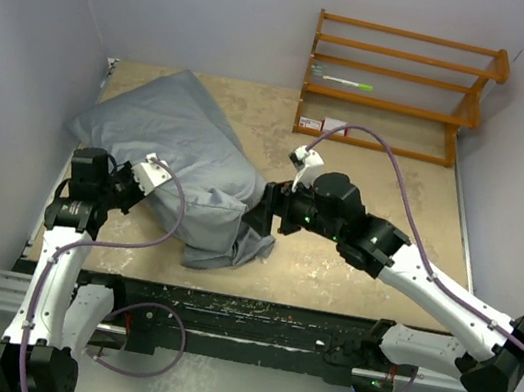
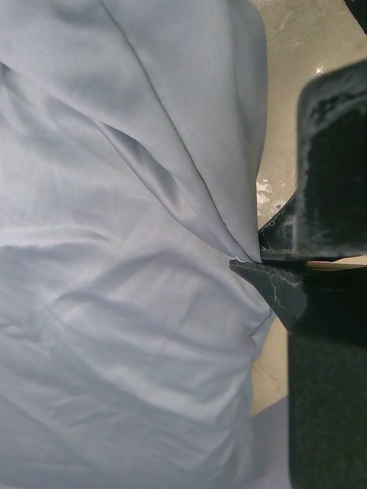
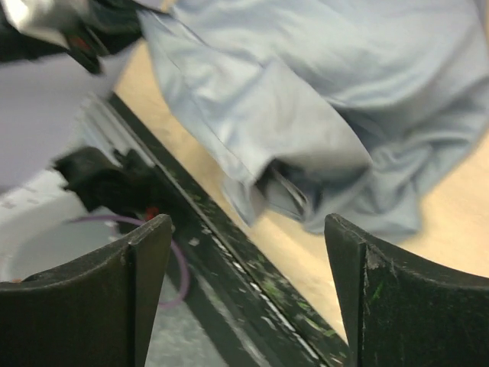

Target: Remove the pillowcase from the pillow

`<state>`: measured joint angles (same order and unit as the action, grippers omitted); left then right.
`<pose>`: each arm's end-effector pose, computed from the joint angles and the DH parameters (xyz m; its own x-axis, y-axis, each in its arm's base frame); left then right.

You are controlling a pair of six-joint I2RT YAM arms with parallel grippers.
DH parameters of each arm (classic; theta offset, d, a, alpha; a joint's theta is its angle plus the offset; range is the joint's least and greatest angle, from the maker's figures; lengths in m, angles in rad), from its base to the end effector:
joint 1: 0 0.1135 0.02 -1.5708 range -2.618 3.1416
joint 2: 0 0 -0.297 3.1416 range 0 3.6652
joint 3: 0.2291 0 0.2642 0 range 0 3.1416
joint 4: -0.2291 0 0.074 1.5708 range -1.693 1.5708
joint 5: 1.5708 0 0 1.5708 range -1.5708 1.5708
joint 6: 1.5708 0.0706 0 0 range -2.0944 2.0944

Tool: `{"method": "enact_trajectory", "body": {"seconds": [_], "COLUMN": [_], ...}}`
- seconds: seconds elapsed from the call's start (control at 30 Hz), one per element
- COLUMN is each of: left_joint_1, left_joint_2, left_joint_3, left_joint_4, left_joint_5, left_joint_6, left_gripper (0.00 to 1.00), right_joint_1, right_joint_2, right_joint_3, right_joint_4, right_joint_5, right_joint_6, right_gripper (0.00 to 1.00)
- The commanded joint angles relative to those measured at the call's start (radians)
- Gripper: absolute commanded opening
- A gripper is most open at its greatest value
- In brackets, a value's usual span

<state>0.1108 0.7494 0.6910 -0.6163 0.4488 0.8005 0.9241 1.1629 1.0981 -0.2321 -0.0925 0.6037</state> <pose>0.1727 -0.0116 0.2747 -0.2621 0.6215 -0.7383 0.6107 0.6992 0.3717 0.1761 0.2440 0.3871 -0.6265 0.1084 -0.7719 -0.5979 0.5684 0.5651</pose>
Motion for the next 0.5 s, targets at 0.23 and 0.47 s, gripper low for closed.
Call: {"method": "enact_trajectory", "body": {"seconds": [0.23,0.47], "left_joint_1": [0.001,0.001], "left_joint_2": [0.000,-0.015], "left_joint_3": [0.025,0.025], "left_joint_4": [0.057,0.042], "left_joint_5": [-0.120,-0.116], "left_joint_6": [-0.049,-0.045], "left_gripper": [0.00,0.00], "right_joint_1": [0.019,0.037], "right_joint_2": [0.025,0.248], "right_joint_3": [-0.332,-0.317], "right_joint_4": [0.189,0.343], "right_joint_5": [0.068,0.037], "right_joint_6": [-0.286,-0.398], "right_gripper": [0.98,0.97]}}
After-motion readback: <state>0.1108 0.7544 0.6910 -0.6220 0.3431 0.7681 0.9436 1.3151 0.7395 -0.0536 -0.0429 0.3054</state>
